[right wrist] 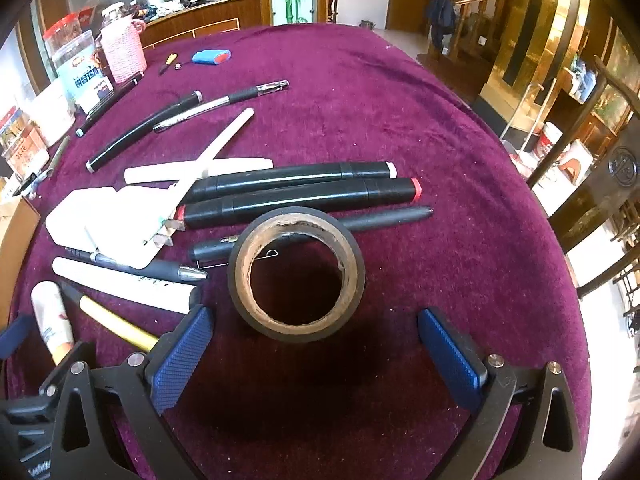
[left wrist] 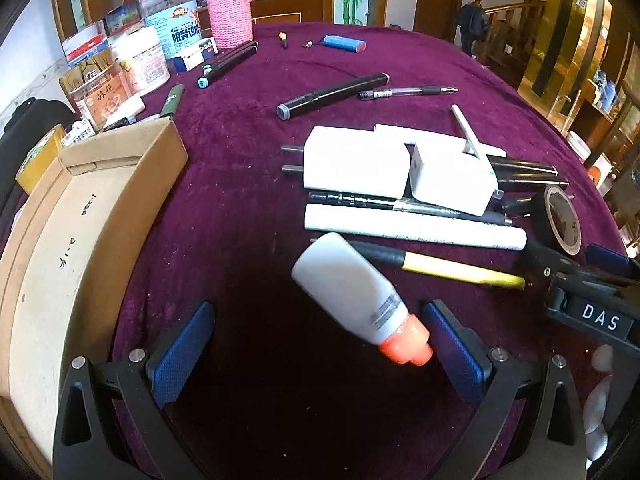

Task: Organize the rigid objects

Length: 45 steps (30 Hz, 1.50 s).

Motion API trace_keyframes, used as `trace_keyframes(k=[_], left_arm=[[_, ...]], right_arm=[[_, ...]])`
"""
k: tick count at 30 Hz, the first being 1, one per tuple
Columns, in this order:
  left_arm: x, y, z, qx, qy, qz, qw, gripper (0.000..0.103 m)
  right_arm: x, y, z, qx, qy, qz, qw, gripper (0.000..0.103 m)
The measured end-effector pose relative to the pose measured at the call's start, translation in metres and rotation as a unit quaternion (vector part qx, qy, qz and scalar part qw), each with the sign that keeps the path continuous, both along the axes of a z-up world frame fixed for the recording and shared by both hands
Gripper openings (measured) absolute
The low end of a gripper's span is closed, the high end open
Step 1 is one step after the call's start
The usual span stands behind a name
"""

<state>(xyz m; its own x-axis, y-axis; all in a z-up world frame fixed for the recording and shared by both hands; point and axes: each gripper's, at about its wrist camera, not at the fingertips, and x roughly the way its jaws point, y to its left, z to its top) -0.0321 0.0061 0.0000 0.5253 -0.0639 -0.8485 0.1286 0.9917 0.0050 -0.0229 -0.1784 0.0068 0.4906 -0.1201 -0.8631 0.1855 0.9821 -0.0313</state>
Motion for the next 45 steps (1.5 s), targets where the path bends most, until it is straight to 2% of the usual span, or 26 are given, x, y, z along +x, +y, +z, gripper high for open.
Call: trace_keyframes(k=[5,7,9,11,12,13,14,15,16,17,18,19,21,23,24,26,29,31,36,39,45], left_arm=[[-0.003,-0.007,0.004,0.03,-0.012,0.003,0.9995,0.103],[-0.001,0.005,0.002,-0.008,0.003,0.004,1.0,0.103],[-0.004,0.02,0.008,-0.032,-0.004,0.014,0.9994,0.103],[-0.013,0.031,0.019,-0.053,-0.021,0.021,0.9981,0.103],[-0.019,0.038,0.03,-0.066,-0.042,0.018,0.9968,0.103],[-0.022,0.042,0.039,-0.065,-0.063,0.018,0.9957,0.103],[-0.025,0.046,0.049,-0.062,-0.086,0.018,0.9942,0.103],[-0.028,0.05,0.058,-0.061,-0.109,0.014,0.9921,0.103],[-0.027,0.051,0.062,-0.058,-0.118,0.009,0.9913,0.103],[-0.025,0.052,0.065,-0.054,-0.119,0.004,0.9914,0.103],[-0.023,0.052,0.066,-0.053,-0.115,-0.002,0.992,0.103],[-0.021,0.052,0.065,-0.054,-0.107,-0.008,0.9927,0.103],[-0.018,0.049,0.058,-0.055,-0.076,-0.016,0.9955,0.103],[-0.017,0.043,0.047,-0.046,-0.046,-0.015,0.9978,0.103],[-0.014,0.037,0.04,-0.039,-0.033,-0.013,0.9986,0.103],[-0.013,0.031,0.031,-0.029,-0.023,-0.01,0.9993,0.103],[-0.007,0.023,0.026,-0.027,-0.023,0.0,0.9994,0.103],[-0.003,0.018,0.024,-0.02,-0.016,0.007,0.9996,0.103],[0.0,0.008,0.014,0.029,-0.017,0.015,0.9993,0.102],[0.006,0.005,0.005,0.023,0.007,0.017,0.9996,0.103],[0.007,0.006,0.002,0.007,-0.001,0.033,0.9994,0.103]], right_arm=[[-0.003,0.011,0.001,-0.037,-0.013,0.012,0.999,0.102],[-0.013,0.007,0.006,-0.028,-0.017,0.003,0.999,0.098],[-0.031,0.002,0.02,-0.022,-0.051,-0.005,0.998,0.096],[-0.057,-0.004,0.048,-0.03,-0.129,-0.012,0.991,0.097],[-0.071,-0.006,0.063,-0.037,-0.183,-0.021,0.982,0.097],[-0.082,-0.009,0.075,-0.042,-0.229,-0.027,0.972,0.102],[-0.09,-0.012,0.083,-0.041,-0.277,-0.03,0.96,0.103],[-0.089,-0.015,0.085,-0.036,-0.301,-0.028,0.953,0.103],[-0.079,-0.017,0.084,-0.035,-0.291,-0.027,0.956,0.103],[-0.058,-0.021,0.078,-0.032,-0.25,-0.027,0.967,0.101],[-0.044,-0.025,0.072,-0.022,-0.233,-0.032,0.972,0.098],[-0.034,-0.031,0.064,-0.007,-0.234,-0.041,0.971,0.094],[-0.021,-0.044,0.045,0.013,-0.23,-0.07,0.97,0.094],[-0.012,-0.054,0.035,0.047,-0.191,-0.071,0.978,0.09],[-0.012,-0.06,0.033,0.066,-0.197,-0.068,0.976,0.09],[-0.015,-0.063,0.031,0.06,-0.195,-0.075,0.976,0.09],[-0.015,-0.068,0.023,0.093,-0.178,-0.072,0.977,0.09],[-0.016,-0.069,0.021,0.091,-0.177,-0.07,0.978,0.09],[-0.013,-0.063,0.018,0.101,-0.177,-0.059,0.977,0.09],[-0.013,-0.061,0.019,0.104,-0.177,-0.056,0.977,0.09],[-0.013,-0.059,0.02,0.103,-0.175,-0.05,0.978,0.09]])
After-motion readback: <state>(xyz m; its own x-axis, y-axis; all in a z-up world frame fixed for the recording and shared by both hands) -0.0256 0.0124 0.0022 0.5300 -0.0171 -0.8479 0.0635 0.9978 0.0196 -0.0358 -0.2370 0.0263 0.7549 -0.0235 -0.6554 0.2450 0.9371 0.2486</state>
